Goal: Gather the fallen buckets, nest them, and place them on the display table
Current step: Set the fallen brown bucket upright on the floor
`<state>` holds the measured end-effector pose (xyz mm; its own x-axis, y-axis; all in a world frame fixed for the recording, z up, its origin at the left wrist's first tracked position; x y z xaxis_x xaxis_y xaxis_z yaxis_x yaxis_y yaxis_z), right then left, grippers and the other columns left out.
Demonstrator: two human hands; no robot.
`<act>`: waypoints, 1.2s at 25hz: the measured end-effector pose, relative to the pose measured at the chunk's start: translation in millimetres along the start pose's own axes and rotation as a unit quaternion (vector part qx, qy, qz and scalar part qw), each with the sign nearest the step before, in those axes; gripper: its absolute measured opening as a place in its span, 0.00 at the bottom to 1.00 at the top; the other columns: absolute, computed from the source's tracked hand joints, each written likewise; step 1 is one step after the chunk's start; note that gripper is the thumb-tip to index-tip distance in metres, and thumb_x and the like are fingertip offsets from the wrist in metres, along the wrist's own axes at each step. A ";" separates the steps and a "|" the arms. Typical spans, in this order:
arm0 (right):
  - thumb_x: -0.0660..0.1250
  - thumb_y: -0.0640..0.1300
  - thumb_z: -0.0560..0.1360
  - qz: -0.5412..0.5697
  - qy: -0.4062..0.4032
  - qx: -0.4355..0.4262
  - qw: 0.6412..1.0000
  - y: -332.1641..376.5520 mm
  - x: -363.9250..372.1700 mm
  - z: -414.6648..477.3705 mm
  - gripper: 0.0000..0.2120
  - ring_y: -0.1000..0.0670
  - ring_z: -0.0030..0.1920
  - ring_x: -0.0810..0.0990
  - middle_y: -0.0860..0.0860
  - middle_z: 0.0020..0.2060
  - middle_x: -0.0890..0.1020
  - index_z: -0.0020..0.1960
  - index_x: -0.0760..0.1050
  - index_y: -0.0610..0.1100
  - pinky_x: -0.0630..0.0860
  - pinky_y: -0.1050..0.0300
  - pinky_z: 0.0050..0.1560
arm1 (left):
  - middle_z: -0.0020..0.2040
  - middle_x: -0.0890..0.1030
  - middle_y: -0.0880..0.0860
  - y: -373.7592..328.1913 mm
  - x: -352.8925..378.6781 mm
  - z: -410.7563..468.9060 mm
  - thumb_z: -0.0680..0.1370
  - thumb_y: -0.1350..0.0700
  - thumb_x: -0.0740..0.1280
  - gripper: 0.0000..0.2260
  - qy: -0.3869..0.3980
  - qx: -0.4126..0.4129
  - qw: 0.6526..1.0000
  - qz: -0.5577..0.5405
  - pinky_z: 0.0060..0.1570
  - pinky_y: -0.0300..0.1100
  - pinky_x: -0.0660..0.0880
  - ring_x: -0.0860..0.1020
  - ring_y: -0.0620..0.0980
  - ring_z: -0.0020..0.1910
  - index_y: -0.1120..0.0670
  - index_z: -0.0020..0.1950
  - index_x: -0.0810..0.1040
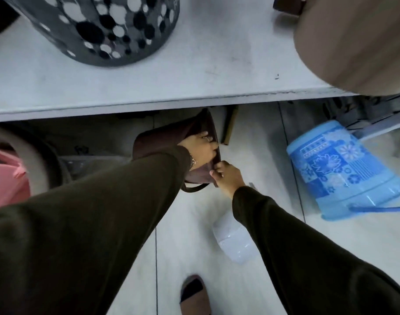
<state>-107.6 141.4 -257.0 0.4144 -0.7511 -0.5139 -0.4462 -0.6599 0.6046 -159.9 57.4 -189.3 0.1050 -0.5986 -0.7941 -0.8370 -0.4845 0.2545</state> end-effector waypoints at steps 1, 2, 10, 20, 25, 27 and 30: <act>0.64 0.44 0.81 -0.010 0.001 -0.034 0.999 10.8 1.4 -8.8 0.14 0.40 0.59 0.82 0.39 0.57 0.84 0.62 0.75 0.36 0.76 0.51 0.61 | 0.70 0.74 0.56 4.0 -4.9 -9.9 0.82 0.62 0.55 0.17 -0.005 -0.007 1.000 -0.009 0.76 0.50 0.60 0.70 0.57 0.72 0.56 0.68 0.77; 0.63 0.43 0.82 -0.019 -0.007 -0.070 0.997 21.5 2.1 -17.2 0.13 0.38 0.57 0.82 0.38 0.55 0.84 0.61 0.74 0.35 0.77 0.49 0.60 | 0.67 0.75 0.55 10.0 -9.3 -19.8 0.82 0.62 0.56 0.17 -0.009 -0.014 1.000 -0.021 0.72 0.49 0.65 0.73 0.57 0.69 0.56 0.65 0.79; 0.56 0.46 0.84 -0.360 0.005 -0.299 0.884 70.3 12.3 -84.0 0.15 0.41 0.54 0.83 0.42 0.56 0.82 0.67 0.71 0.41 0.82 0.50 0.51 | 0.59 0.76 0.54 8.7 19.7 -127.0 0.80 0.62 0.63 0.14 0.012 -0.133 0.969 -0.208 0.46 0.49 0.81 0.82 0.57 0.51 0.53 0.65 0.78; 0.83 0.38 0.54 -0.477 0.026 -0.332 0.813 26.4 61.9 -131.3 0.16 0.50 0.38 0.87 0.49 0.34 0.85 0.41 0.85 0.45 0.83 0.61 0.44 | 0.62 0.75 0.53 -121.9 89.3 -151.4 0.77 0.69 0.59 0.20 0.041 -0.328 0.880 -0.341 0.45 0.48 0.80 0.81 0.56 0.54 0.53 0.65 0.73; 0.60 0.47 0.82 -0.436 0.038 -0.301 0.847 -4.1 23.3 -129.2 0.29 0.43 0.81 0.55 0.44 0.79 0.62 0.80 0.57 0.41 0.50 0.45 0.81 | 0.75 0.66 0.53 -130.1 70.9 -153.7 0.77 0.61 0.66 0.31 0.011 -0.351 0.871 -0.343 0.78 0.51 0.58 0.64 0.57 0.76 0.51 0.78 0.60; 0.57 0.50 0.83 -0.441 0.023 -0.281 0.852 -23.6 -14.7 -134.6 0.31 0.43 0.82 0.50 0.45 0.81 0.56 0.82 0.52 0.42 0.48 0.43 0.81 | 0.78 0.62 0.53 -141.3 44.0 -147.0 0.77 0.55 0.68 0.34 0.004 -0.339 0.873 -0.351 0.80 0.52 0.52 0.57 0.56 0.80 0.51 0.80 0.56; 0.59 0.53 0.80 -0.449 0.012 -0.229 0.864 -71.1 -90.2 -146.3 0.35 0.43 0.82 0.49 0.45 0.81 0.56 0.82 0.51 0.43 0.46 0.42 0.81 | 0.79 0.60 0.53 -179.8 -13.2 -113.1 0.78 0.51 0.66 0.33 -0.019 -0.301 0.880 -0.368 0.80 0.52 0.49 0.53 0.56 0.81 0.51 0.80 0.56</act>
<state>2.8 259.3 -164.6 0.4494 0.0626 -0.8911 0.4216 -0.8943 0.1497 49.9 80.3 -162.2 0.4722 0.0342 -0.8808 -0.1134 -0.9886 -0.0992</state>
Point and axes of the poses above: each hand's wrist, its own z-axis towards the middle knuckle, its own x-axis out of the palm, y = z × x, the point moved 6 cm from there along z, towards the middle knuckle
